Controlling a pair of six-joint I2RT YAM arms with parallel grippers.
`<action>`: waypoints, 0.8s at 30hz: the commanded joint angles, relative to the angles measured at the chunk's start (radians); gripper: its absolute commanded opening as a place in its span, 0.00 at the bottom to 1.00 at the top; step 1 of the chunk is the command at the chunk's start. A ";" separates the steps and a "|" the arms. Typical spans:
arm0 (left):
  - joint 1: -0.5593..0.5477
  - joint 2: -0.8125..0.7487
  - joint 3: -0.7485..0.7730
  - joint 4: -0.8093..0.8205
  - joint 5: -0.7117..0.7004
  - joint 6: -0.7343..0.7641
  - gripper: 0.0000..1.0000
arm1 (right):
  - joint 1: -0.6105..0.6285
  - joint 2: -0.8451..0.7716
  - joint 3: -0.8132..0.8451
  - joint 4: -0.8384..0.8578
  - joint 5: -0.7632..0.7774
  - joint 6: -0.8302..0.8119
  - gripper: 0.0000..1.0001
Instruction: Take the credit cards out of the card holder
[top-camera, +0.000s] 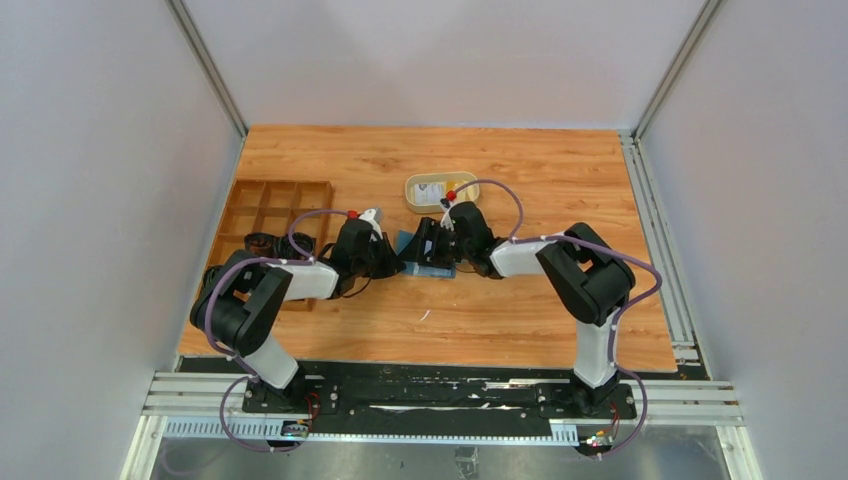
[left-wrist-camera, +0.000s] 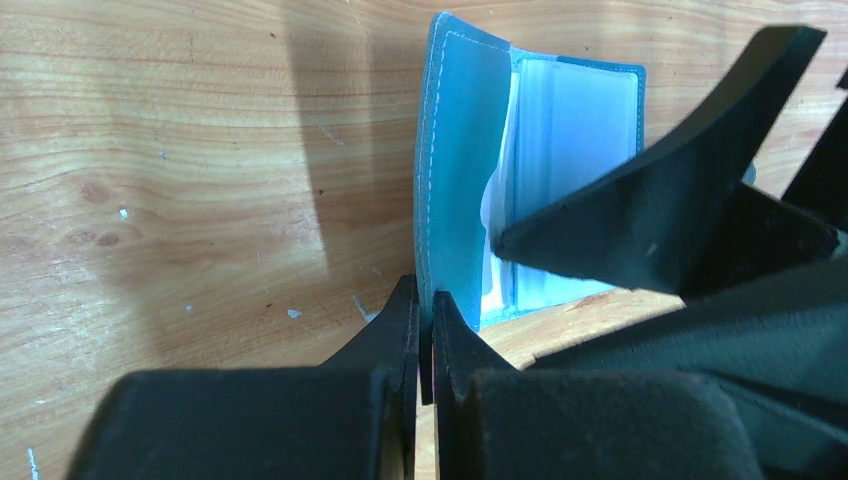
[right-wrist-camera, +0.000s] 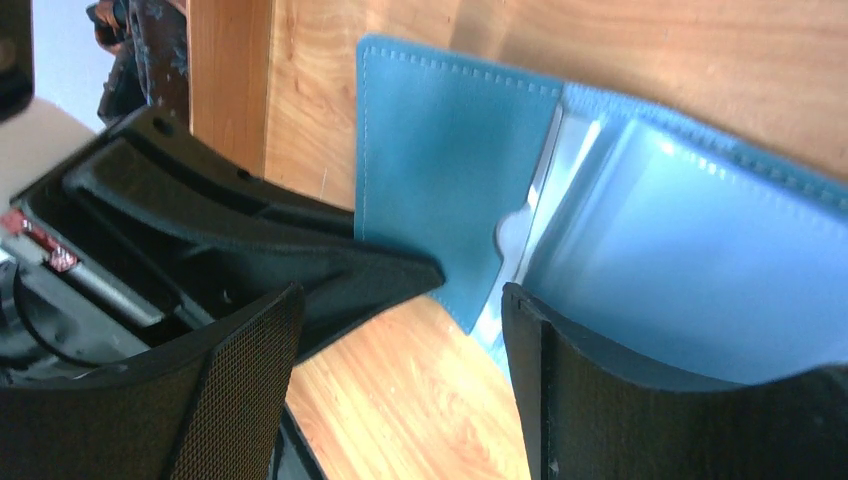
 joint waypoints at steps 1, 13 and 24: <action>0.007 0.086 -0.076 -0.240 -0.115 0.059 0.00 | -0.026 0.067 0.049 0.019 0.046 -0.014 0.76; 0.007 0.064 -0.078 -0.242 -0.100 0.060 0.00 | -0.035 0.078 0.066 -0.092 0.162 -0.028 0.76; 0.007 0.035 -0.075 -0.232 -0.069 0.038 0.00 | -0.021 0.101 0.099 -0.257 0.216 0.079 0.77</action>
